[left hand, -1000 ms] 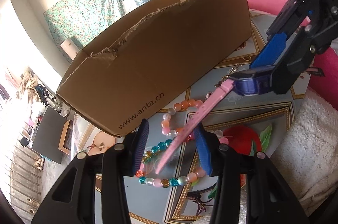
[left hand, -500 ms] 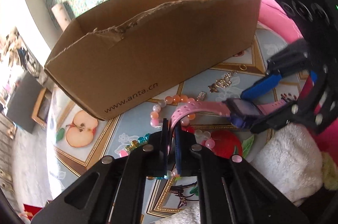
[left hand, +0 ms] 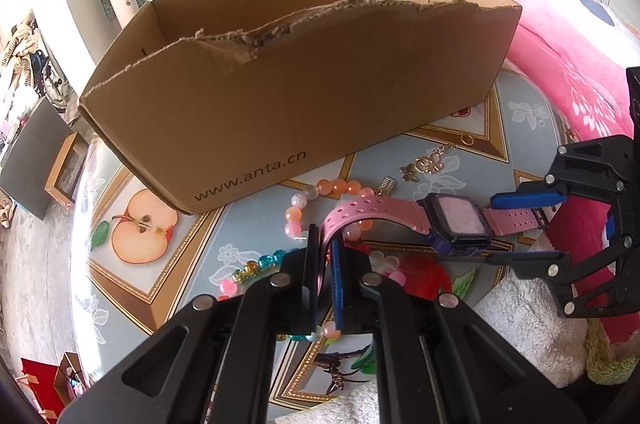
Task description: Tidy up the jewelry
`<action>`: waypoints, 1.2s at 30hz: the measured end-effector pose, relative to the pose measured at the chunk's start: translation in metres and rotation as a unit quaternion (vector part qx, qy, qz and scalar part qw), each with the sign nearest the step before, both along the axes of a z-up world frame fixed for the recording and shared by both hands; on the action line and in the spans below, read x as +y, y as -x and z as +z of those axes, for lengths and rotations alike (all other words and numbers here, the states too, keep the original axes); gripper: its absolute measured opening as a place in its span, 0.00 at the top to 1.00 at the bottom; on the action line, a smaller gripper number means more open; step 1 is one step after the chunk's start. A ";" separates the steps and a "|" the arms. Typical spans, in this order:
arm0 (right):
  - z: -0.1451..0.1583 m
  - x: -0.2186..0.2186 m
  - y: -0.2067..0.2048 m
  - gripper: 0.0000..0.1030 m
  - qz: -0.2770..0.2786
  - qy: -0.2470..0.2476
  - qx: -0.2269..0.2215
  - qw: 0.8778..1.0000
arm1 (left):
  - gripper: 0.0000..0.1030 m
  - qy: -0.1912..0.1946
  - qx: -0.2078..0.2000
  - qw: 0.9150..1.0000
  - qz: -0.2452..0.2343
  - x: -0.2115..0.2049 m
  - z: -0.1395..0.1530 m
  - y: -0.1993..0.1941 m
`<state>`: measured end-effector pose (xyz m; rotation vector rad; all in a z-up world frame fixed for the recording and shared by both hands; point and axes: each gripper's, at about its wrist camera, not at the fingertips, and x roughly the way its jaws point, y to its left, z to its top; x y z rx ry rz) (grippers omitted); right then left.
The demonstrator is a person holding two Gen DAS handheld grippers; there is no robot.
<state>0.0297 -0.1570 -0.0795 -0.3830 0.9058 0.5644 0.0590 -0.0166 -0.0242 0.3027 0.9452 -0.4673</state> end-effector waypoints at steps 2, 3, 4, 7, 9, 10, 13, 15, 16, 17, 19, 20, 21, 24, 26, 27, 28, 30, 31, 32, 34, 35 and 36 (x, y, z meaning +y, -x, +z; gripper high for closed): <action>0.000 -0.004 0.004 0.76 -0.014 0.003 -0.005 1.000 | 0.95 0.001 0.001 1.000 0.001 0.001 0.000 0.000; 0.000 -0.007 0.005 0.76 -0.021 0.003 -0.007 1.000 | 0.95 0.001 0.001 1.000 0.000 0.001 0.000 -0.001; 0.000 -0.008 0.007 0.77 -0.028 0.003 -0.008 1.000 | 0.95 0.002 0.003 1.000 -0.001 -0.001 0.000 -0.002; -0.001 -0.008 0.014 0.80 -0.044 0.005 -0.018 0.999 | 0.95 0.005 0.008 1.000 -0.003 -0.002 -0.001 -0.001; 0.002 -0.010 0.014 0.81 -0.054 0.002 -0.020 0.998 | 0.95 0.005 0.009 1.000 -0.006 -0.003 -0.002 0.000; 0.003 -0.011 0.016 0.82 -0.059 -0.004 -0.019 0.998 | 0.95 0.005 0.010 1.000 -0.006 -0.003 -0.002 0.001; 0.014 -0.022 0.022 0.96 -0.078 -0.025 -0.020 0.996 | 0.95 0.001 0.010 1.000 -0.009 -0.004 -0.002 0.003; 0.019 -0.027 0.023 0.96 -0.091 -0.035 -0.021 0.995 | 0.95 -0.003 0.008 1.000 -0.011 -0.008 -0.003 0.005; 0.020 -0.031 0.025 0.96 -0.098 -0.037 -0.023 0.994 | 0.95 -0.004 0.008 1.000 -0.012 -0.009 -0.003 0.006; 0.021 -0.034 0.026 0.96 -0.103 -0.039 -0.024 0.994 | 0.95 -0.004 0.009 1.000 -0.012 -0.010 -0.004 0.006; 0.022 -0.038 0.027 0.96 -0.112 -0.041 -0.028 0.993 | 0.95 -0.005 0.008 1.000 -0.014 -0.009 -0.004 0.008; 0.021 -0.038 0.027 0.96 -0.113 -0.039 -0.030 0.992 | 0.95 -0.006 0.008 1.000 -0.015 -0.010 -0.004 0.009; 0.022 -0.037 0.025 0.95 -0.114 -0.036 -0.032 0.992 | 0.95 -0.007 0.008 1.000 -0.015 -0.009 -0.004 0.010; 0.020 -0.037 0.025 0.93 -0.118 -0.017 -0.042 0.992 | 0.95 -0.009 0.010 1.000 -0.017 -0.010 -0.005 0.011; 0.013 -0.031 0.019 0.93 -0.115 -0.011 -0.042 0.992 | 0.95 -0.011 0.009 1.000 -0.018 -0.010 -0.005 0.012; 0.011 -0.030 0.018 0.93 -0.113 -0.008 -0.041 0.993 | 0.95 -0.012 0.009 1.000 -0.019 -0.011 -0.005 0.011; 0.010 -0.028 0.019 0.93 -0.110 -0.001 -0.045 0.993 | 0.95 -0.012 0.009 1.000 -0.018 -0.011 -0.005 0.011; 0.009 -0.023 0.020 0.93 -0.101 0.021 -0.059 0.993 | 0.95 -0.012 0.009 1.000 -0.018 -0.012 -0.006 0.011; 0.010 -0.022 0.021 0.93 -0.098 0.030 -0.064 0.993 | 0.95 -0.012 0.009 1.000 -0.019 -0.012 -0.006 0.011; 0.010 -0.021 0.022 0.92 -0.096 0.034 -0.065 0.993 | 0.95 -0.012 0.009 1.000 -0.019 -0.012 -0.006 0.011; 0.009 -0.020 0.020 0.92 -0.096 0.036 -0.065 0.993 | 0.95 -0.013 0.008 1.000 -0.020 -0.013 -0.006 0.011; 0.009 -0.020 0.019 0.91 -0.098 0.037 -0.066 0.992 | 0.95 -0.013 0.009 1.000 -0.020 -0.013 -0.006 0.011; 0.009 -0.020 0.018 0.91 -0.098 0.037 -0.065 0.992 | 0.95 -0.013 0.009 1.000 -0.020 -0.013 -0.006 0.011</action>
